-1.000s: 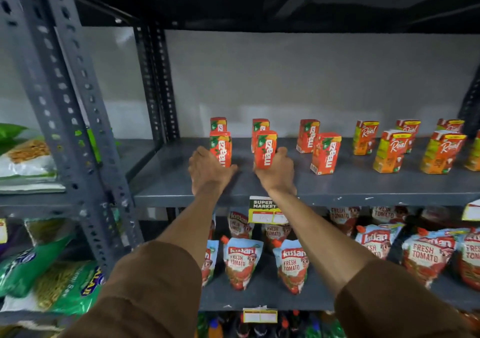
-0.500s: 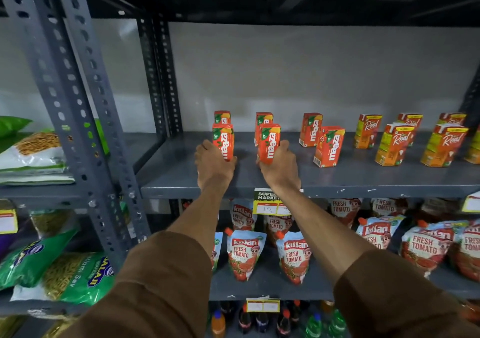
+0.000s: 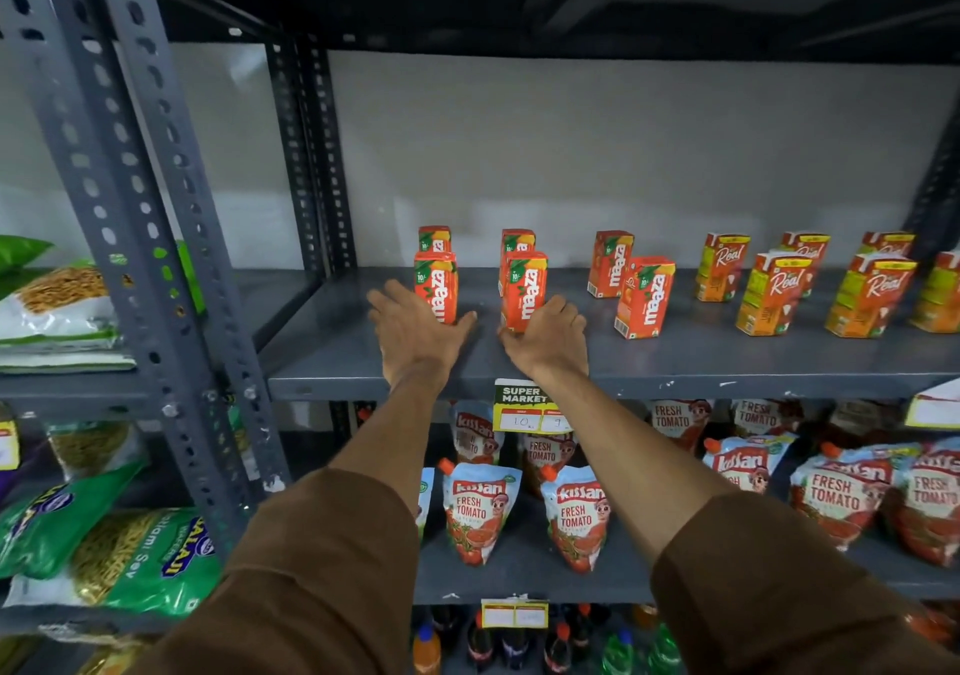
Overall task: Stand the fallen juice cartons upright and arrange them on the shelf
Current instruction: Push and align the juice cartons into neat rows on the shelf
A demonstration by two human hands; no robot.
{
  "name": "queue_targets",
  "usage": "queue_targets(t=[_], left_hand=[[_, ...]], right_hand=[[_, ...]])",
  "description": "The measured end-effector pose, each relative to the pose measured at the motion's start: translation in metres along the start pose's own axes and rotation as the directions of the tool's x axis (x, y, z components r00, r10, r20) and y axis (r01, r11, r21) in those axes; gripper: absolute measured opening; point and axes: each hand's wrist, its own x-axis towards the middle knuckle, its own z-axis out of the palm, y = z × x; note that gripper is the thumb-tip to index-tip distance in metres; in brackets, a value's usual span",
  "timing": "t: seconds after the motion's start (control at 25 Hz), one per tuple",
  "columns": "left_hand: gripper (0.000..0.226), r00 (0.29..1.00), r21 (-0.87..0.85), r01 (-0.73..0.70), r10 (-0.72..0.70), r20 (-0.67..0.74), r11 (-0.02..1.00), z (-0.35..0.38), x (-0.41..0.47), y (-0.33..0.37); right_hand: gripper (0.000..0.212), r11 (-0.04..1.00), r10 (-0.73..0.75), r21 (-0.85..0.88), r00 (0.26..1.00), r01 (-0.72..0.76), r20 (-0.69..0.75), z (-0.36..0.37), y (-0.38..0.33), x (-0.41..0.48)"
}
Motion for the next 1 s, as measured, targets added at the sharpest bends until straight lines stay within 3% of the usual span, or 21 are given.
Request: queue_targets(t=[0.08, 0.12, 0.2, 0.32, 0.36, 0.4, 0.48, 0.52, 0.56, 0.6, 0.64, 0.68, 0.76, 0.88, 1.0], left_hand=[[0.096, 0.987, 0.013, -0.055, 0.057, -0.148, 0.998, -0.002, -0.008, 0.000], [0.084, 0.953, 0.046, -0.154, 0.160, -0.256, 0.987, -0.001, -0.015, 0.000], [0.056, 0.802, 0.101, -0.429, 0.430, -0.415, 0.898, 0.009, -0.033, 0.009], [0.045, 0.539, 0.135, -0.768, 0.746, -0.390, 0.626, 0.044, -0.060, 0.046], [0.045, 0.511, 0.107, -0.803, 0.770, -0.381, 0.586, 0.055, -0.068, 0.066], [0.045, 0.544, 0.058, -0.792, 0.745, -0.386, 0.608, 0.065, -0.074, 0.087], [0.048, 0.757, -0.130, -0.619, 0.544, -0.362, 0.774, 0.079, -0.091, 0.134], [0.055, 0.886, -0.271, -0.436, 0.358, -0.293, 0.858, 0.086, -0.100, 0.157], [0.064, 0.973, -0.384, -0.204, 0.143, -0.181, 0.901, 0.093, -0.109, 0.177], [0.077, 0.997, -0.412, 0.007, -0.039, -0.069, 0.911, 0.101, -0.115, 0.193], [0.089, 0.992, -0.334, 0.121, -0.129, -0.002, 0.935, 0.109, -0.119, 0.203], [0.100, 0.989, -0.207, 0.145, -0.145, 0.015, 0.967, 0.117, -0.120, 0.209], [0.108, 0.992, 0.027, 0.124, -0.124, -0.010, 0.992, 0.127, -0.117, 0.211], [0.088, 0.999, 0.219, 0.048, -0.043, -0.027, 0.975, 0.137, -0.119, 0.207], [0.073, 0.999, 0.285, -0.015, 0.023, -0.026, 0.958, 0.140, -0.122, 0.206]], right_hand=[[0.107, 0.977, -0.065, 0.195, 0.989, 0.091, -0.133, -0.005, -0.001, -0.014], [0.105, 0.925, -0.092, 0.338, 0.964, 0.175, -0.248, -0.008, 0.000, -0.022], [0.087, 0.784, -0.108, 0.492, 0.864, 0.378, -0.492, -0.018, 0.009, -0.034], [0.063, 0.748, -0.163, 0.395, 0.724, 0.534, -0.671, -0.054, 0.037, -0.030], [0.061, 0.755, -0.180, 0.356, 0.696, 0.551, -0.695, -0.070, 0.052, -0.020], [0.060, 0.763, -0.182, 0.332, 0.676, 0.555, -0.714, -0.088, 0.065, -0.008], [0.060, 0.808, -0.177, 0.259, 0.637, 0.529, -0.750, -0.122, 0.099, 0.019], [0.062, 0.848, -0.174, 0.221, 0.646, 0.482, -0.743, -0.135, 0.122, 0.034], [0.065, 0.890, -0.164, 0.189, 0.679, 0.414, -0.715, -0.146, 0.147, 0.050], [0.073, 0.933, -0.136, 0.167, 0.741, 0.320, -0.658, -0.154, 0.171, 0.064], [0.087, 0.966, -0.067, 0.167, 0.817, 0.197, -0.573, -0.160, 0.193, 0.074], [0.105, 0.978, 0.043, 0.200, 0.877, 0.062, -0.479, -0.164, 0.210, 0.080], [0.129, 0.948, 0.245, 0.280, 0.908, -0.151, -0.340, -0.166, 0.227, 0.088], [0.119, 0.944, 0.266, 0.248, 0.947, -0.218, -0.179, -0.163, 0.237, 0.097], [0.090, 0.946, 0.227, 0.265, 0.966, -0.188, -0.125, -0.159, 0.243, 0.097]])
